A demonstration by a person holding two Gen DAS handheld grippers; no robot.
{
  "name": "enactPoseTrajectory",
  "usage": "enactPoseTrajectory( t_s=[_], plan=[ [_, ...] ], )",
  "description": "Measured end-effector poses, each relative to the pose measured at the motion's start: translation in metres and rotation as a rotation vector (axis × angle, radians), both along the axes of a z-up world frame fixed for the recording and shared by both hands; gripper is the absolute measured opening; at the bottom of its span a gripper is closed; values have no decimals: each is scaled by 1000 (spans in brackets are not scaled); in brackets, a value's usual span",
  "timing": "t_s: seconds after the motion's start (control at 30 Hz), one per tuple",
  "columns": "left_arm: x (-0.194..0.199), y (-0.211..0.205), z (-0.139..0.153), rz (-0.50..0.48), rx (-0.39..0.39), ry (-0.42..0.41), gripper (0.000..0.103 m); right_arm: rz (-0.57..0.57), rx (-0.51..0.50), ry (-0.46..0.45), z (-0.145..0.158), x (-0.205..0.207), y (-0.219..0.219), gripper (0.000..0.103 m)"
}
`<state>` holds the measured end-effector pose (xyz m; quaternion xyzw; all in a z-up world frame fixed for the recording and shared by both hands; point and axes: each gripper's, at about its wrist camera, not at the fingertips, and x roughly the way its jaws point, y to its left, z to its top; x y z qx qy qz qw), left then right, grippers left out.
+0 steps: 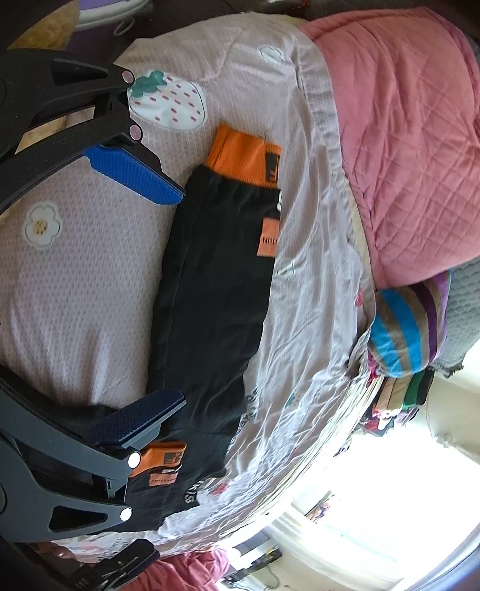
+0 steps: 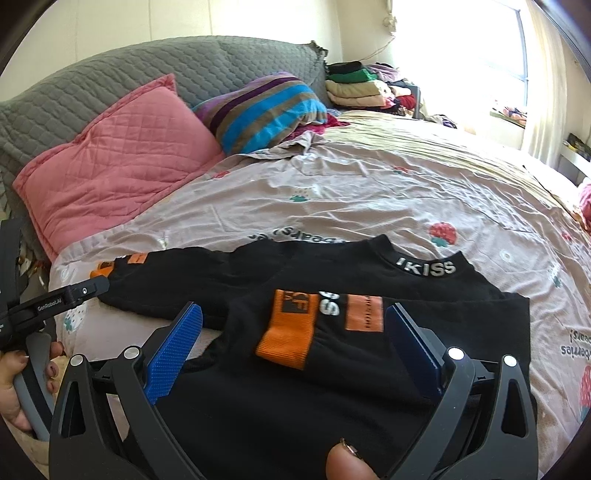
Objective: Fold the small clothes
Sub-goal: 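Move the left gripper toward the other sleeve's orange cuff, then close the left gripper on the orange cuff and lift it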
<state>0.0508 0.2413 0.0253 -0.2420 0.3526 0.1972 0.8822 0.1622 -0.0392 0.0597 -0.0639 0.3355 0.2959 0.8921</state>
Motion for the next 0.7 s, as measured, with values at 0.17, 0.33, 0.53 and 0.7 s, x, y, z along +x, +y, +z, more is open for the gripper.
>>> enactPoseTrajectory(
  t_s=[0.17,0.33,0.53,0.7],
  plan=[
    [-7,17,-6,37,-27,0,93,35,-10,-4,-2,-3,19,99],
    [-14,32,-11,75,-55,-2,93,68,-15,3,-5,-6,35,99],
    [-22,51,-20,123,-98,-4,93,101,-17,-1,-7,-10,52,99],
    [-26,65,-30,157,-142,-9,93,141,-28,-2,-12,-13,68,99]
  ],
)
